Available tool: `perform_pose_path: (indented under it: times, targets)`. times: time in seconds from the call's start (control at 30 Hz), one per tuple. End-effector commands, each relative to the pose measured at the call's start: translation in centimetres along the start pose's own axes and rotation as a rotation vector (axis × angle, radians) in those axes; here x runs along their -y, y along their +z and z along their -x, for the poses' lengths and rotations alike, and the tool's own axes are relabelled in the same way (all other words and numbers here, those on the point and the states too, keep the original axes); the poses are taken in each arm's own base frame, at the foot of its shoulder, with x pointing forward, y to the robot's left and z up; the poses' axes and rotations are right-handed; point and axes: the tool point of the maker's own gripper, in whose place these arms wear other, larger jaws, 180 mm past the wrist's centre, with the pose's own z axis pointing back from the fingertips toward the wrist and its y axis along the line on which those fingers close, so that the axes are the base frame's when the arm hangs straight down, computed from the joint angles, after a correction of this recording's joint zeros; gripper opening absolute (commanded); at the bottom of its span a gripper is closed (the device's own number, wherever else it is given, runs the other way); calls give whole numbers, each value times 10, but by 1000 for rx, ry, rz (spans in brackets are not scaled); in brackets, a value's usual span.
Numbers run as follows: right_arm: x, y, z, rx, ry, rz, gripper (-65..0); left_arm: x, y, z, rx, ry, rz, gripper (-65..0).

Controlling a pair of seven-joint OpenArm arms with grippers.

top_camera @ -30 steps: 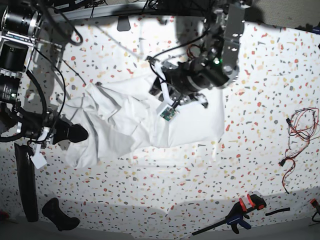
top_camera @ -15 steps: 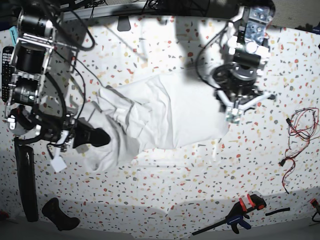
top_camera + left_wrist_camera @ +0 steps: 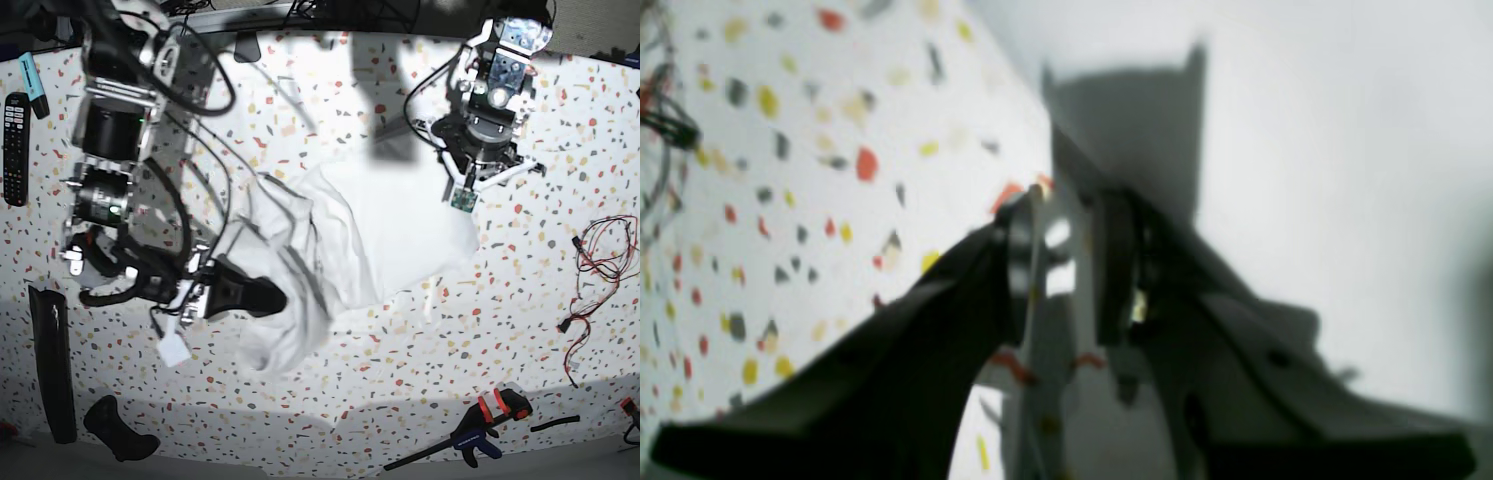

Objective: Fold the T-shirt properly
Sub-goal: 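Lift the shirt end with the right gripper and fold it over toward the left gripper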

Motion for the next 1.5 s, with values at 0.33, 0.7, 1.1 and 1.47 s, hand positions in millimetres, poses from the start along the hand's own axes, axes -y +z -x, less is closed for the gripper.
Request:
perform_pose_path:
  times: [0.33, 0.7, 1.1, 1.47]
  targets:
    - [-30, -105, 59, -288, 92, -30, -650, -3, 0, -8, 22, 0, -12, -495]
    - [-20, -153, 74, -320, 188, 135, -650, -2, 0, -8, 21, 6, -6, -495]
    - [-51, -160, 67, -256, 135, -20, -472, -2, 0, -7, 18, 6, -6, -495]
    - [-105, -157, 35, -74, 23, -308, -472, 1, 0, -7, 18, -14, 10, -495]
